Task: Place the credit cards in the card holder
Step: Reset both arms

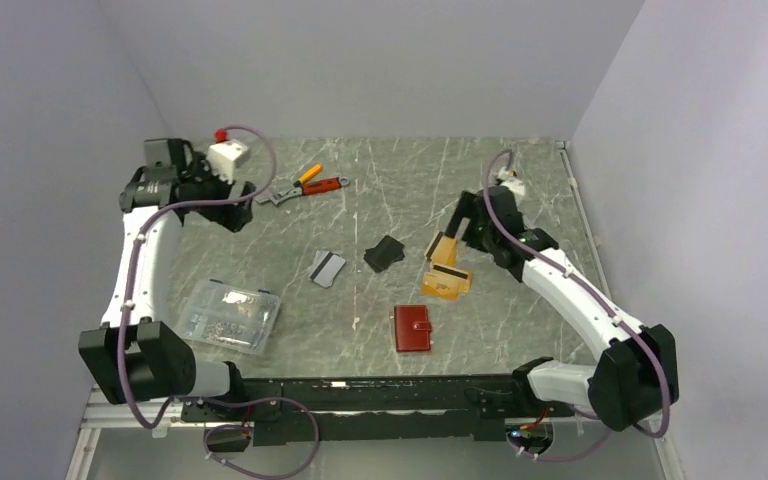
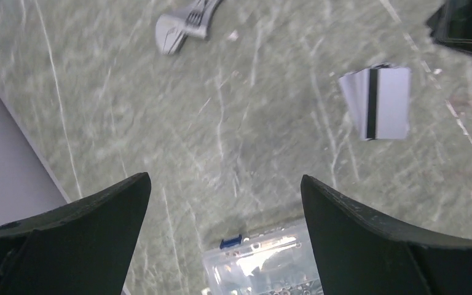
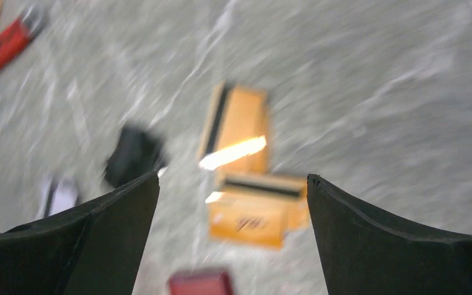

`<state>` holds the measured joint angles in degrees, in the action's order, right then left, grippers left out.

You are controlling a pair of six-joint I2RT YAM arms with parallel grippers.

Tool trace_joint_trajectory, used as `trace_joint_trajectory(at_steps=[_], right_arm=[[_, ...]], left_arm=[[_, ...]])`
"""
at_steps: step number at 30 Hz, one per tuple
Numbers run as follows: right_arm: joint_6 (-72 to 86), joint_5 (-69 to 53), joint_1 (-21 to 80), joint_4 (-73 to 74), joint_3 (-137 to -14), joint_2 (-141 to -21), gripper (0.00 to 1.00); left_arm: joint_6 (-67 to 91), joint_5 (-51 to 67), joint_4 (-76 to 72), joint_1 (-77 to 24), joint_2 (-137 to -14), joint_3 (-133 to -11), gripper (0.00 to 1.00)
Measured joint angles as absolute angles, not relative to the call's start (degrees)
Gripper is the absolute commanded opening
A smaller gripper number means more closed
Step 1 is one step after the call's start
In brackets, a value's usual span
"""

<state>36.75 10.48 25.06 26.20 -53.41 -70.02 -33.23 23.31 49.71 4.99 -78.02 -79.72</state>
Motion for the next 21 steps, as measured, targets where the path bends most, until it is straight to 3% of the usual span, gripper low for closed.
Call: trace_joint_trajectory(at_steps=[2, 9, 21], right_arm=[[35.7, 16.9, 21.5, 21.4, -51.2, -70.1, 0.99], [31.0, 34.2, 12.3, 10.5, -41.5, -77.4, 0.99], [22.0, 40.0, 8.7, -13.9, -31.4, -77.6, 0.99]], left_arm=[[-30.9, 25.2, 46.1, 9.9, -77.6, -75.9, 0.99], [-23.4, 33.6, 26.3, 23.7, -77.6, -52.2, 0.99], [-13.8, 43.2, -12.0, 25.2, -73.6, -27.3, 0.99]])
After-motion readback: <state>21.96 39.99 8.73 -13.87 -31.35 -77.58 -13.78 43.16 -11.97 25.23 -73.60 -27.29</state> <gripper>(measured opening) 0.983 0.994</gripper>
